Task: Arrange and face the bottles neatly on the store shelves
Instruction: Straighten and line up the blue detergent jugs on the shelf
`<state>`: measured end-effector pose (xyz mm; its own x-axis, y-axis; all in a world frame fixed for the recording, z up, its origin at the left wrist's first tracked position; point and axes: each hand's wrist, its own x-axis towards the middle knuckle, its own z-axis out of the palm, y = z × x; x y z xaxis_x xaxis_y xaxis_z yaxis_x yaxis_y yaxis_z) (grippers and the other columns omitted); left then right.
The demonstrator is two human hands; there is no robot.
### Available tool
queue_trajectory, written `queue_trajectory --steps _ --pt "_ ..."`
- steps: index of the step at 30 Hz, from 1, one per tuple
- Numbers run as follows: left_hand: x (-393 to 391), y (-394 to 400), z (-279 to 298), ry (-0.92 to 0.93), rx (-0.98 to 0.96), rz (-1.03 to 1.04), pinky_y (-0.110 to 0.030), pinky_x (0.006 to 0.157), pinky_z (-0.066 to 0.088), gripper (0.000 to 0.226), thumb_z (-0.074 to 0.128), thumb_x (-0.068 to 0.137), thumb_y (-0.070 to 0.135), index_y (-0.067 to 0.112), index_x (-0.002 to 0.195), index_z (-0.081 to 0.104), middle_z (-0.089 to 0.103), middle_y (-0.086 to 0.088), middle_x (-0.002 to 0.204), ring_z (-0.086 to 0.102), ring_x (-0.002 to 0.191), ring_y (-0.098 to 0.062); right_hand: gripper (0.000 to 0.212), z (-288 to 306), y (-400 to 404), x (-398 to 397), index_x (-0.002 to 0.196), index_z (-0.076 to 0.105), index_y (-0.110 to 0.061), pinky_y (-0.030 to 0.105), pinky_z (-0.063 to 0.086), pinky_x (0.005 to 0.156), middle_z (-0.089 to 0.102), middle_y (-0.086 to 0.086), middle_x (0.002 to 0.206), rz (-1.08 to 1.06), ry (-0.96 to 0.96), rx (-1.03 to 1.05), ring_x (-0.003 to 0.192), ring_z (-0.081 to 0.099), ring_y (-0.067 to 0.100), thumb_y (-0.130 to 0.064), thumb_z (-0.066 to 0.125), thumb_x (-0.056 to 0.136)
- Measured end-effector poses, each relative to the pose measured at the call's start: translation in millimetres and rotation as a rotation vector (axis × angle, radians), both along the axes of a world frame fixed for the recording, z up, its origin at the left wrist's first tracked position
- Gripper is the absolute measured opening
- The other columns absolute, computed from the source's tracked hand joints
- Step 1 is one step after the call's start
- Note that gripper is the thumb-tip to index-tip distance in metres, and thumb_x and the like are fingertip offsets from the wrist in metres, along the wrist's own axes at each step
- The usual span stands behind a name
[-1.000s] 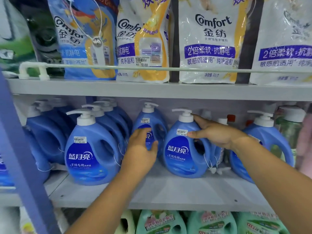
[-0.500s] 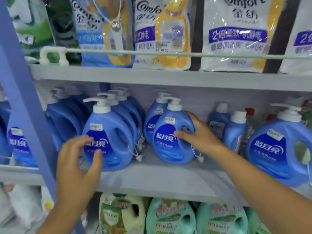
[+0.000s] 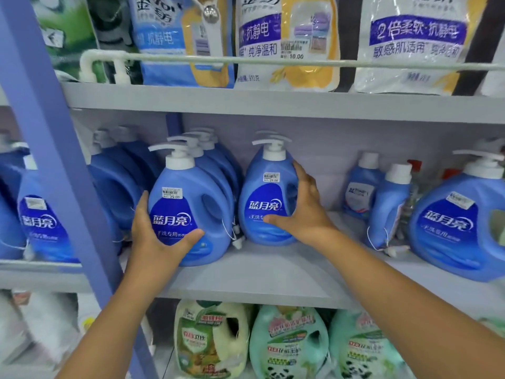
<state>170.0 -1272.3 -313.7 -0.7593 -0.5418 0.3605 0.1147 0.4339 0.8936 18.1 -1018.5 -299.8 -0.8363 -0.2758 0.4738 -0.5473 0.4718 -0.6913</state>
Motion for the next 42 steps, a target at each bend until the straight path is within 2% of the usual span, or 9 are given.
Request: queue_trajectory --steps 4,10,20,27,29,31,36,38,42 --pt "-3 -5 -6 0.034 0.122 -0.028 -0.01 0.076 0.047 0.096 0.087 0.078 0.02 0.034 0.153 0.028 0.052 0.017 0.128 0.056 0.099 0.012 0.131 -20 -5 4 0.16 0.005 -0.038 0.025 0.042 0.106 0.021 -0.01 0.155 -0.042 -0.105 -0.18 0.139 0.034 0.007 -0.032 0.096 0.066" --pt "-16 -11 -2 0.128 0.295 0.028 -0.016 0.072 0.052 0.046 0.063 0.098 0.04 0.032 0.142 0.052 0.066 0.01 0.118 0.061 0.092 0.007 0.117 -39 0 1 0.147 0.028 -0.041 0.042 0.057 0.1 0.05 -0.01 0.142 -0.027 -0.156 -0.273 0.129 0.055 0.01 -0.053 0.096 0.053" --pt "-20 -13 -9 0.104 0.349 0.009 -0.022 0.067 0.049 0.044 0.059 0.095 0.054 0.032 0.133 0.054 0.067 0.012 0.111 0.064 0.094 -0.003 0.091 -34 -2 10 0.136 0.04 -0.036 0.017 0.057 0.08 0.059 -0.026 0.122 -0.016 -0.201 -0.367 0.108 0.062 -0.009 -0.026 0.097 0.066" --pt "-20 -13 -9 0.083 0.344 -0.009 -0.022 0.066 0.051 0.047 0.058 0.094 0.057 0.032 0.134 0.053 0.065 0.016 0.11 0.064 0.097 -0.005 0.094 -29 0 17 0.141 0.037 -0.034 0.022 0.057 0.088 0.059 -0.019 0.131 -0.008 -0.223 -0.331 0.12 0.061 0.003 -0.033 0.096 0.067" --pt "-18 -14 -10 0.082 0.332 0.0 -0.023 0.069 0.052 0.045 0.057 0.094 0.057 0.033 0.132 0.053 0.065 0.019 0.108 0.064 0.097 -0.003 0.103 -14 8 35 0.156 0.025 -0.032 0.025 0.047 0.101 0.047 -0.019 0.145 -0.059 -0.218 -0.31 0.132 0.049 0.004 -0.041 0.088 0.076" --pt "-21 -16 -9 0.065 0.346 0.021 -0.027 0.079 0.054 0.041 0.051 0.096 0.063 0.036 0.125 0.057 0.067 0.02 0.106 0.064 0.097 -0.001 0.084 5 39 53 0.158 0.029 -0.03 0.023 0.035 0.105 0.042 -0.015 0.15 -0.266 -0.081 -0.312 0.133 0.041 0.002 -0.04 0.076 0.089" --pt "-36 -26 16 0.085 0.828 0.041 -0.046 0.094 0.055 0.064 0.037 0.087 0.081 0.034 0.11 0.075 0.08 0.007 0.102 0.073 0.102 -0.021 0.029 40 143 78 0.127 0.062 -0.016 0.034 0.05 0.102 0.067 -0.001 0.123 -0.535 0.232 -0.46 0.111 0.061 0.011 -0.015 0.056 0.099" --pt "-37 -22 23 0.076 0.839 0.028 -0.047 0.094 0.056 0.058 0.045 0.087 0.075 0.032 0.106 0.077 0.08 0.004 0.1 0.074 0.099 -0.025 0.021 37 140 94 0.117 0.066 -0.011 0.024 0.051 0.097 0.07 0.001 0.115 -0.453 0.182 -0.469 0.11 0.065 0.017 -0.007 0.054 0.1" --pt "-38 -16 17 0.101 0.886 0.031 -0.038 0.078 0.058 0.036 0.054 0.094 0.058 0.029 0.087 0.075 0.079 0.004 0.082 0.072 0.084 -0.02 0.022 -1 62 130 0.098 0.069 -0.024 0.025 0.056 0.084 0.075 -0.005 0.099 -0.118 -0.006 -0.383 0.092 0.071 0.015 -0.004 0.06 0.098"
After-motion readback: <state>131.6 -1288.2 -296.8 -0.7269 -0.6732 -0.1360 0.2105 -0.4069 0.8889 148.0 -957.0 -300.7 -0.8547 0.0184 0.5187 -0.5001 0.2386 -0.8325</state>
